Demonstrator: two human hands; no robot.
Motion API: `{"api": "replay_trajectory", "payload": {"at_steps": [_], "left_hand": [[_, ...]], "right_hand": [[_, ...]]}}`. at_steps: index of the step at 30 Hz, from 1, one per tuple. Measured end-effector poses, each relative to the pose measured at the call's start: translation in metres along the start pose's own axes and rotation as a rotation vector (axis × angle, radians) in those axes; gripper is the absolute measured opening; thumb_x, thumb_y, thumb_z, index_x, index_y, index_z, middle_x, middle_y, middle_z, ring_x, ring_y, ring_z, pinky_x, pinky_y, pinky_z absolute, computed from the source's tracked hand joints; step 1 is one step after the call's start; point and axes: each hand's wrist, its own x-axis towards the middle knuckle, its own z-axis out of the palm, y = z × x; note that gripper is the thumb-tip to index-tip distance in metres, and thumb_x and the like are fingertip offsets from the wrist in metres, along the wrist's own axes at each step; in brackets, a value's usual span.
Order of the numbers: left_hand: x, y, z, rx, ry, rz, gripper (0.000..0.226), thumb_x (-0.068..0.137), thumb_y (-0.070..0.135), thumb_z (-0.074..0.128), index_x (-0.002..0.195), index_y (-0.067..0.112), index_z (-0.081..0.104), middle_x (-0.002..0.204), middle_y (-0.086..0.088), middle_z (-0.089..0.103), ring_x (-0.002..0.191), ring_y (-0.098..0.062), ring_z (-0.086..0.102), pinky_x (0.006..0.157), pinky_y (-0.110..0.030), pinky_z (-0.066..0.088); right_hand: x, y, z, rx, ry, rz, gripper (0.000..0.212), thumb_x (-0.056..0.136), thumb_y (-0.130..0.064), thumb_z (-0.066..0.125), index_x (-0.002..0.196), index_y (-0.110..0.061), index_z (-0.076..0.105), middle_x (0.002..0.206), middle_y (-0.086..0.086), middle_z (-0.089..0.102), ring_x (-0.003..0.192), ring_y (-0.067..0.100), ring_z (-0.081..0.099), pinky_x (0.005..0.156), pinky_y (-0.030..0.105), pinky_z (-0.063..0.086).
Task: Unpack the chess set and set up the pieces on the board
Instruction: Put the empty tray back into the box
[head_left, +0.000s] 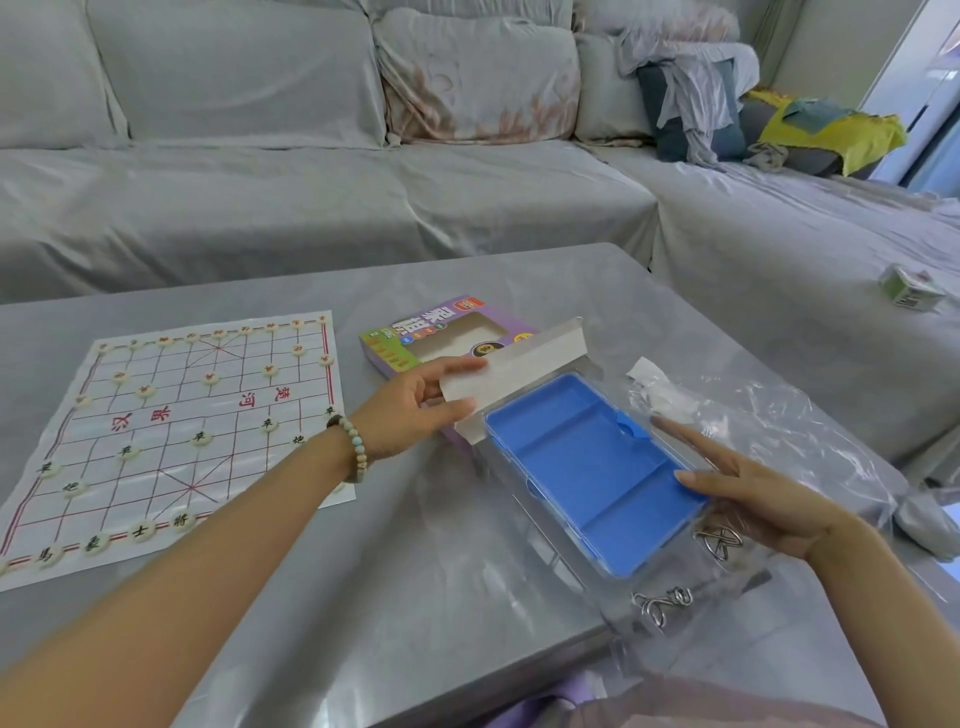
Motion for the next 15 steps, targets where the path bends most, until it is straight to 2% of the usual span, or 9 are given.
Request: {"api": "replay_trajectory", "payload": {"at_steps": [2,3,5,7,8,9,12,14,15], "left_hand": [[0.004,-0.002,0.007,0.080,0.091,0.029,0.032,0.090,0.019,0.057,0.117,0.036,0.059,0.104,-0.005,0.060,0.084,-0.013,0.057,0.078,-0.032,0.052],[0.006,-0.002,0.011,0.088,0.144,0.052,0.028,0.090,0.021,0.057,0.112,0.038,0.061,0.097,-0.008,0.059,0.077,-0.017,0.055,0.073,-0.034,0.052],[0.009,0.000,0.020,0.026,0.234,0.096,0.031,0.091,0.018,0.056,0.113,0.039,0.058,0.086,-0.006,0.060,0.066,-0.011,0.055,0.061,-0.021,0.051],[0.011,0.001,0.025,-0.006,0.287,0.118,0.038,0.091,0.017,0.055,0.122,0.038,0.048,0.063,-0.006,0.047,0.052,-0.005,0.042,0.052,-0.010,0.041],[0.012,0.001,0.027,0.010,0.300,0.110,0.037,0.091,0.019,0.055,0.124,0.034,0.049,0.061,-0.007,0.041,0.050,-0.007,0.037,0.051,-0.010,0.039],[0.013,0.000,0.030,0.018,0.297,0.092,0.031,0.091,0.022,0.056,0.121,0.027,0.055,0.064,-0.007,0.046,0.051,-0.008,0.042,0.051,-0.013,0.042],[0.014,-0.001,0.041,-0.016,0.256,0.042,0.017,0.089,0.024,0.058,0.091,0.010,0.068,0.081,-0.004,0.063,0.070,-0.008,0.057,0.064,-0.024,0.049],[0.014,0.000,0.050,-0.019,0.242,0.052,0.020,0.088,0.023,0.059,0.088,0.006,0.069,0.082,0.000,0.065,0.072,-0.003,0.056,0.069,-0.022,0.050],[0.015,0.000,0.051,-0.032,0.259,0.056,0.018,0.088,0.022,0.059,0.089,0.007,0.069,0.082,0.002,0.065,0.072,0.001,0.057,0.069,-0.018,0.050]], "right_hand": [[0.002,-0.002,0.003,-0.010,-0.002,0.003,0.087,0.045,-0.034,0.093,0.124,-0.041,0.057,0.136,-0.011,0.050,0.114,0.028,0.059,0.082,0.043,0.056],[0.004,-0.003,0.005,-0.012,-0.010,0.005,0.085,0.048,-0.033,0.092,0.125,-0.040,0.057,0.136,-0.010,0.051,0.115,0.028,0.059,0.083,0.042,0.055],[0.009,-0.004,0.010,-0.020,-0.006,0.009,0.078,0.056,-0.031,0.089,0.126,-0.040,0.056,0.135,-0.006,0.054,0.118,0.030,0.057,0.085,0.039,0.056],[0.014,-0.007,0.013,-0.038,0.046,0.014,0.070,0.063,-0.029,0.084,0.126,-0.041,0.055,0.132,-0.005,0.057,0.116,0.035,0.056,0.084,0.036,0.056],[0.015,-0.008,0.016,-0.050,0.065,0.014,0.070,0.064,-0.028,0.084,0.126,-0.041,0.055,0.130,-0.003,0.058,0.113,0.037,0.058,0.084,0.036,0.056],[0.018,-0.008,0.018,-0.052,0.090,0.022,0.071,0.065,-0.028,0.083,0.128,-0.038,0.053,0.128,0.000,0.059,0.104,0.037,0.063,0.083,0.037,0.055],[0.029,-0.009,0.034,0.023,0.187,0.030,0.059,0.077,-0.023,0.072,0.130,-0.028,0.046,0.118,0.007,0.063,0.073,0.024,0.067,0.075,0.034,0.054],[0.036,-0.012,0.044,0.054,0.186,-0.007,0.057,0.078,-0.031,0.074,0.129,-0.027,0.050,0.119,0.007,0.062,0.080,0.026,0.062,0.084,0.040,0.053],[0.037,-0.015,0.045,0.046,0.123,-0.028,0.064,0.070,-0.040,0.079,0.128,-0.029,0.052,0.125,0.008,0.060,0.090,0.027,0.060,0.091,0.044,0.051]]}}
